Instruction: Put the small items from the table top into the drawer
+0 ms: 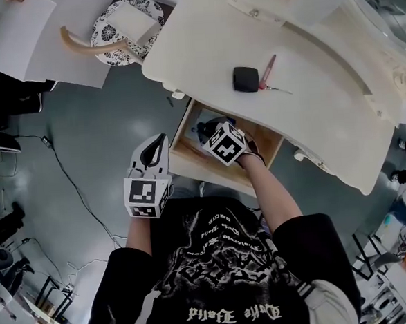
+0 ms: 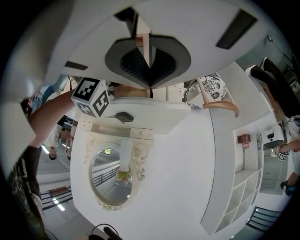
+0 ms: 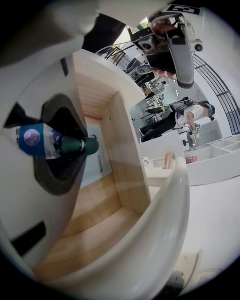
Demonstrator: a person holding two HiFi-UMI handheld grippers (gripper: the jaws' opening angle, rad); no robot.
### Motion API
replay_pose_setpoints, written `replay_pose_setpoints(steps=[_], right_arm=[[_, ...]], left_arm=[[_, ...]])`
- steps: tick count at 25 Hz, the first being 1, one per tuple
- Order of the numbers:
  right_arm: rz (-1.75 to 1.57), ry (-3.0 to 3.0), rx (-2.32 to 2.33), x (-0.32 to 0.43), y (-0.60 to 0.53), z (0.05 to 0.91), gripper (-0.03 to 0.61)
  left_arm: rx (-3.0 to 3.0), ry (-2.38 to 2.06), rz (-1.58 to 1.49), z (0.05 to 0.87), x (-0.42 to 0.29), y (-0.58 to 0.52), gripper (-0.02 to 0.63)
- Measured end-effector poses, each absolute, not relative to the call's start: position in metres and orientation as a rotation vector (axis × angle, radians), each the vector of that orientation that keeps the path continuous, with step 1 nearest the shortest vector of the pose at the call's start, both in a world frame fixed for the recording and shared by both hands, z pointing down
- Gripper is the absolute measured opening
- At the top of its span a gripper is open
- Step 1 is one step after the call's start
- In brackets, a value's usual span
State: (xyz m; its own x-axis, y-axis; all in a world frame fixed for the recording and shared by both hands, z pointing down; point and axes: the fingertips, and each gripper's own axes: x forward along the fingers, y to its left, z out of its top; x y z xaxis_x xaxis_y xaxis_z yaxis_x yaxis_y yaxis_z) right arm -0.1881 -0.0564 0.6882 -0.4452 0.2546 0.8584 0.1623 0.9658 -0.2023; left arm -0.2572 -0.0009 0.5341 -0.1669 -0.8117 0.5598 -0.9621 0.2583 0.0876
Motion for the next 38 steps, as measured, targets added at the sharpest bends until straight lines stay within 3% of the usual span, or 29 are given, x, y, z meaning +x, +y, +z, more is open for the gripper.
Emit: replay_pose_setpoints(steps=[12,38], right_arm=[[0.170,-2.032,-0.331,-0.185,-0.044,0.687,0.204],[0.300,-2.272,-0.114,-0.146,-0.070,0.606,0.207]], left_arm=[[1.609,-2.043,0.369,0.531,-0.258,0.001,0.015],[1.722,-2.028,0.252,0.506,-0.224,-0.019,0.015]])
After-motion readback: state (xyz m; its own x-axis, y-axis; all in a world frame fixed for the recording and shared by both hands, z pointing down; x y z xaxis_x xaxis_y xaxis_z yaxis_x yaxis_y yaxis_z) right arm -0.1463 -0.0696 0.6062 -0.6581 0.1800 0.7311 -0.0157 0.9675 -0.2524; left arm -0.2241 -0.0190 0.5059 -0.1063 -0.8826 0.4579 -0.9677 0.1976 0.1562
